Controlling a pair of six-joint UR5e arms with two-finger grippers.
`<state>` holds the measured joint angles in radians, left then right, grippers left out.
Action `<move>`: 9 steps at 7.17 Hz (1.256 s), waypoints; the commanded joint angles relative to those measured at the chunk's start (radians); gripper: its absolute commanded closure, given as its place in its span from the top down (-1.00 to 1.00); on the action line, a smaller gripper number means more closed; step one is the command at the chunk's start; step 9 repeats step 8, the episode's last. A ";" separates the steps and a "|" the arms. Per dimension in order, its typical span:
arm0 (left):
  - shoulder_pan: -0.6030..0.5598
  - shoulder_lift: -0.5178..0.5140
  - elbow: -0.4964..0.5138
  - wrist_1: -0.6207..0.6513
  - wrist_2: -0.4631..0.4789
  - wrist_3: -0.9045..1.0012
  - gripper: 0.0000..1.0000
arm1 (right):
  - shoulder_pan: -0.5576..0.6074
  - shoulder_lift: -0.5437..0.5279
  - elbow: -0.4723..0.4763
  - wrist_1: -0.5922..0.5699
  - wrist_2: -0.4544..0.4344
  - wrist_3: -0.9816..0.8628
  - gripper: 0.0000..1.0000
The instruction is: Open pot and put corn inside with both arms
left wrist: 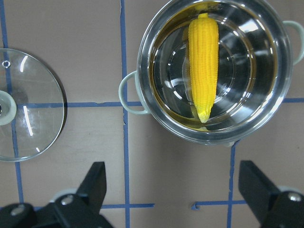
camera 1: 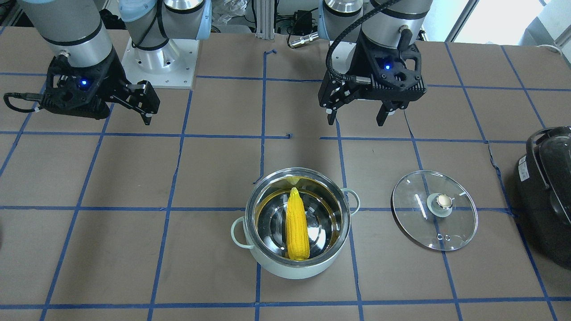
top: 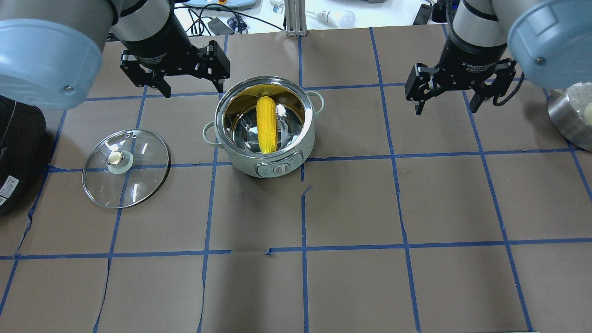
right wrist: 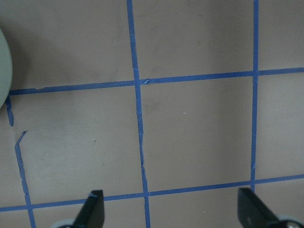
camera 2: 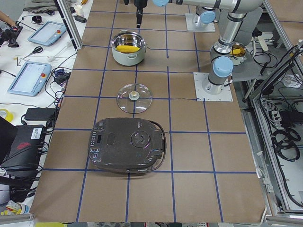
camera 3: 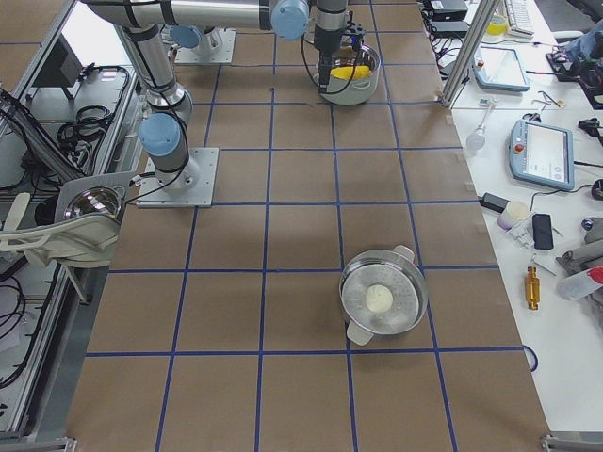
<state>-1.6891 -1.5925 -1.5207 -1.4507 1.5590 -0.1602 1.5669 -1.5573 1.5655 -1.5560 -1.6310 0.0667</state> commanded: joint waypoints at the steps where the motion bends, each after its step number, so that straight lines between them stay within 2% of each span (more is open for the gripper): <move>1: 0.084 0.038 -0.013 0.001 0.018 0.104 1.00 | -0.005 -0.007 -0.077 0.087 0.026 -0.001 1.00; 4: 0.114 0.045 -0.018 0.003 0.019 0.157 1.00 | -0.005 -0.009 -0.093 0.100 0.051 -0.007 1.00; 9: 0.120 0.046 -0.021 0.003 0.024 0.154 1.00 | -0.004 -0.009 -0.091 0.100 0.037 -0.005 1.00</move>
